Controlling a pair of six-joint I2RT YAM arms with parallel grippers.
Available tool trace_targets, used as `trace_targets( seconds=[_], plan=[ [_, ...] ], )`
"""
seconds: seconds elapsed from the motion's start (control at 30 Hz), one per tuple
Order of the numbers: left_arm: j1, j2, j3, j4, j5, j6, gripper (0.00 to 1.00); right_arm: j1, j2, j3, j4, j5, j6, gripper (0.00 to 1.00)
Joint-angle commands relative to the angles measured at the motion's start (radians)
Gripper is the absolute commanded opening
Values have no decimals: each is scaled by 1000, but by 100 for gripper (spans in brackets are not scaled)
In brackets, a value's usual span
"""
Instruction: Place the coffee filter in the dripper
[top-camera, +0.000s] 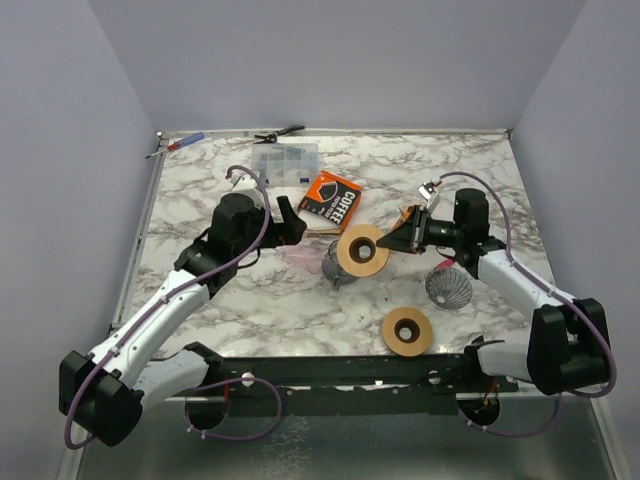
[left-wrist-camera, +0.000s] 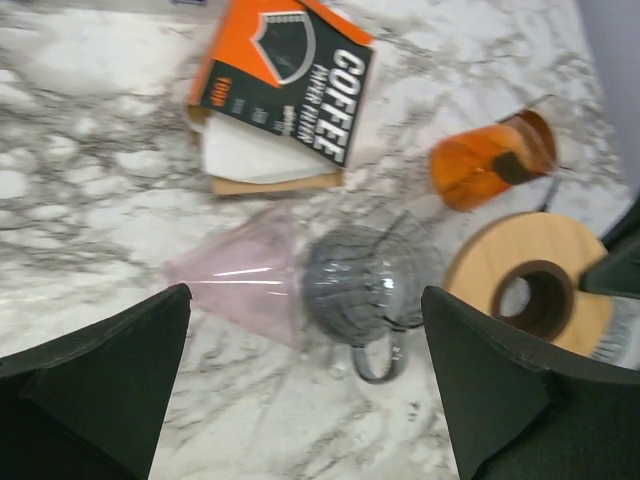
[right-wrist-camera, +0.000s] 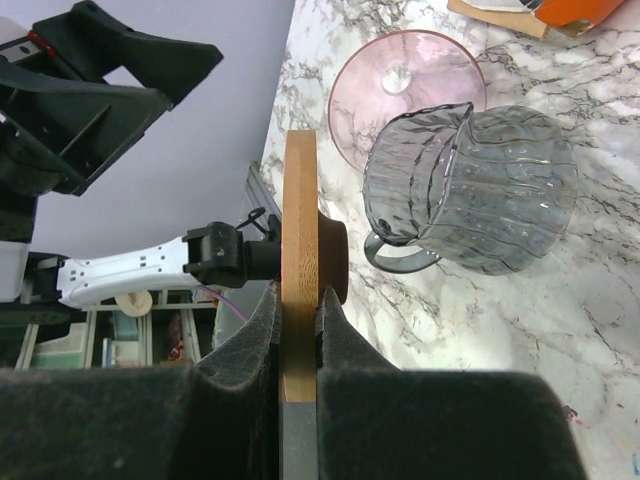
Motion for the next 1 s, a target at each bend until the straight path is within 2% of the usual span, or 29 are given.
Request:
trace_targets(
  seconds=[0.0, 0.1, 0.2, 0.33, 0.53, 0.67, 0.97],
  plan=[
    [5, 22, 54, -237, -277, 182, 99, 2, 40, 42, 42, -1, 28, 0],
    [5, 37, 37, -273, -329, 232, 99, 10, 65, 70, 31, 5, 27, 0],
    [5, 45, -9, -278, -470, 221, 99, 26, 99, 88, 40, 23, 27, 0],
    [5, 58, -6, -315, -550, 221, 99, 44, 147, 114, 53, 34, 34, 1],
    [5, 39, -11, -316, -536, 209, 99, 61, 218, 138, 98, 46, 61, 0],
    [5, 28, -15, -315, -526, 202, 99, 84, 272, 139, 202, 43, 131, 0],
    [5, 28, -16, -319, -549, 195, 99, 110, 336, 163, 162, 65, 99, 1]
  ],
)
